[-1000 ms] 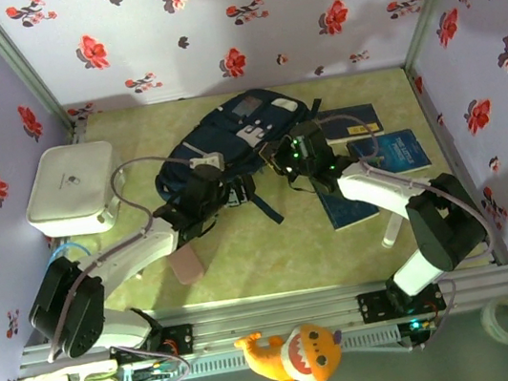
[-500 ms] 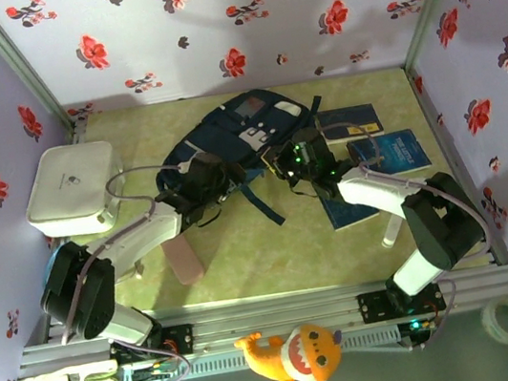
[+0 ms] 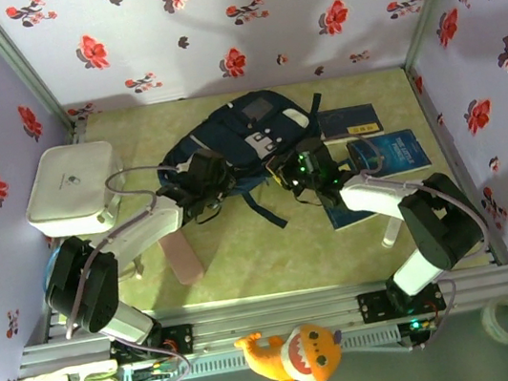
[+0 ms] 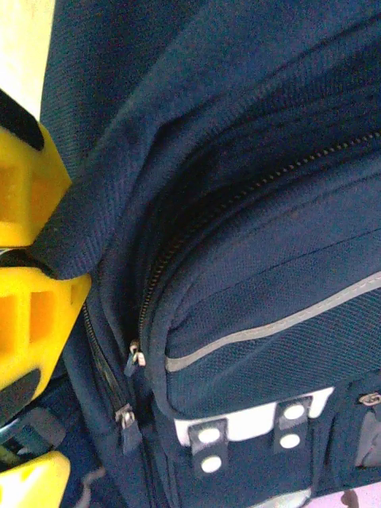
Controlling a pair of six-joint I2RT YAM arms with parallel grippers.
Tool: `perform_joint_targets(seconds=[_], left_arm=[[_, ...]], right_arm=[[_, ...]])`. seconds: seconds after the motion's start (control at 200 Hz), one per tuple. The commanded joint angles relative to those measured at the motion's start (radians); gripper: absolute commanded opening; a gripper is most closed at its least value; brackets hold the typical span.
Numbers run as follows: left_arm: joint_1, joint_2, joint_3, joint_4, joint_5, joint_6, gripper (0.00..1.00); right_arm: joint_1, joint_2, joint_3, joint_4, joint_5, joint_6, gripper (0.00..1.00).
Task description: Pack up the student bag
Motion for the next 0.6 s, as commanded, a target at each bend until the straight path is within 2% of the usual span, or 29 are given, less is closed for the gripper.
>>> perform_joint_targets(seconds=[0.0,0.11,0.355,0.485,0.595], left_arm=[[0.023,-0.03,0.043,-0.003,-0.04,0.03,0.03],[0.023,-0.043,0.058,0.0,-0.016,0.04,0.03],[0.023,-0.054,0.082,0.004,0.002,0.048,0.01],[0.024,-0.065,0.078,0.002,0.001,0.055,0.01],[0.028,-0.078,0.068,0.001,0.001,0.065,0.02]], right_arm=[[-0.028,-0.029,-0.031,0.065,0.011,0.012,0.37],[-0.041,-0.033,-0.062,0.087,0.013,0.039,0.5],[-0.049,0.003,-0.114,0.146,0.031,0.131,0.6],[-0.063,0.043,-0.086,0.174,0.016,0.143,0.57],[-0.067,0.08,-0.049,0.187,0.007,0.127,0.36]])
